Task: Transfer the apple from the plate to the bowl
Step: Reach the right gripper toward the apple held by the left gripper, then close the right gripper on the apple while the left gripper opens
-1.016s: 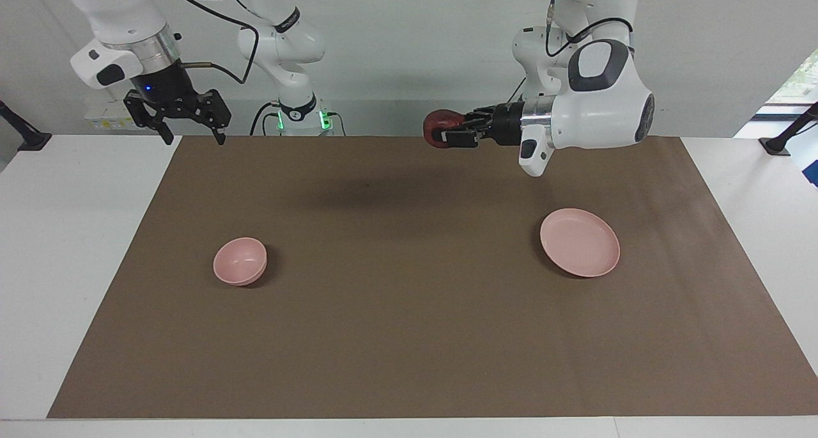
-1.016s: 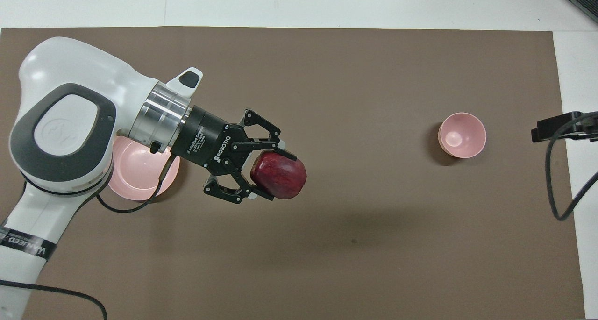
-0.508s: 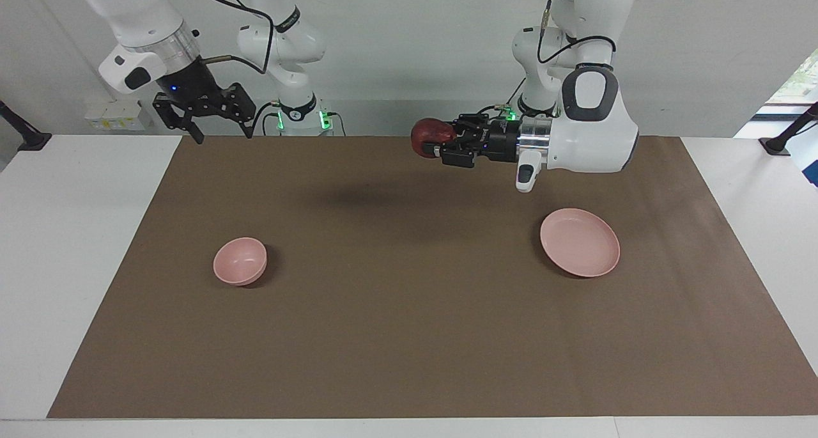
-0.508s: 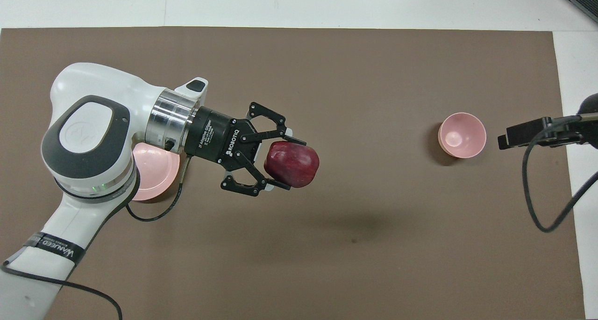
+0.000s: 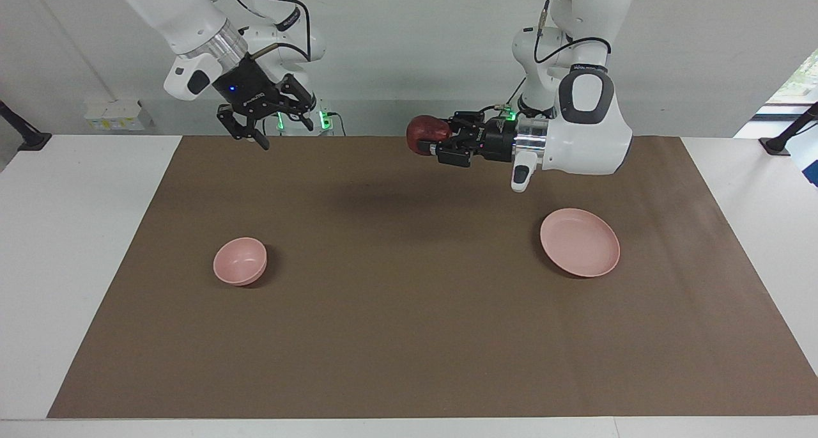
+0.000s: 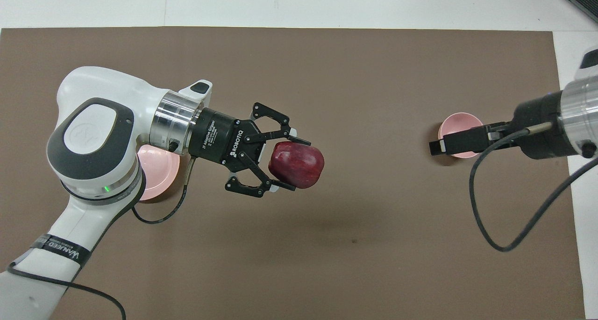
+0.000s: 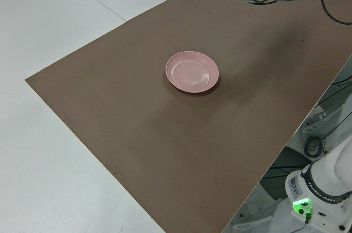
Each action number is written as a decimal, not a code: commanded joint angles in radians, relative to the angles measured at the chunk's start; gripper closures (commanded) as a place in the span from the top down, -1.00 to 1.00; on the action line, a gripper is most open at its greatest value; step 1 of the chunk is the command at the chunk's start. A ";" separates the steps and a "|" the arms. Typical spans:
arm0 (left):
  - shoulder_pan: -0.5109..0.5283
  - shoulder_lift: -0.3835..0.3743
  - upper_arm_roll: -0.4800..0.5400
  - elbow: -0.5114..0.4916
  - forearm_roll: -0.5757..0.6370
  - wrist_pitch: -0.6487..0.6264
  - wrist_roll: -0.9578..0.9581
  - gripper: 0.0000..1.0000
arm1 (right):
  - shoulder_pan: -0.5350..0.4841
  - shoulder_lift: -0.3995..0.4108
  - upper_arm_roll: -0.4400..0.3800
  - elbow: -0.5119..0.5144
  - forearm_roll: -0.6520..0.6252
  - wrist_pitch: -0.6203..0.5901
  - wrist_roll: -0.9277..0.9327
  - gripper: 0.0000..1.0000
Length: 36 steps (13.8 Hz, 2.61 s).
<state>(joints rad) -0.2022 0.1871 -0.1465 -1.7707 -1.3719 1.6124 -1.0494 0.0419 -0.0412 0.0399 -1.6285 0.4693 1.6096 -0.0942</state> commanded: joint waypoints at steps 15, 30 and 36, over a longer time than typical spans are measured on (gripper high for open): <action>-0.029 -0.017 0.001 -0.033 -0.154 -0.016 -0.009 -1.00 | 0.114 0.024 0.003 -0.289 0.885 0.239 -0.415 1.00; -0.052 -0.017 -0.008 -0.032 -0.173 0.047 -0.006 -1.00 | 0.165 0.021 0.003 -0.294 0.884 0.285 -0.406 1.00; -0.052 -0.017 -0.010 -0.032 -0.173 0.046 -0.004 -1.00 | 0.184 0.021 0.003 -0.294 0.878 0.289 -0.337 -0.10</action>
<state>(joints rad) -0.2411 0.1862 -0.1640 -1.7848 -1.5203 1.6402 -1.0520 0.2189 0.0000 0.0414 -1.8982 1.3223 1.8777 -0.4704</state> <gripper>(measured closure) 0.264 0.159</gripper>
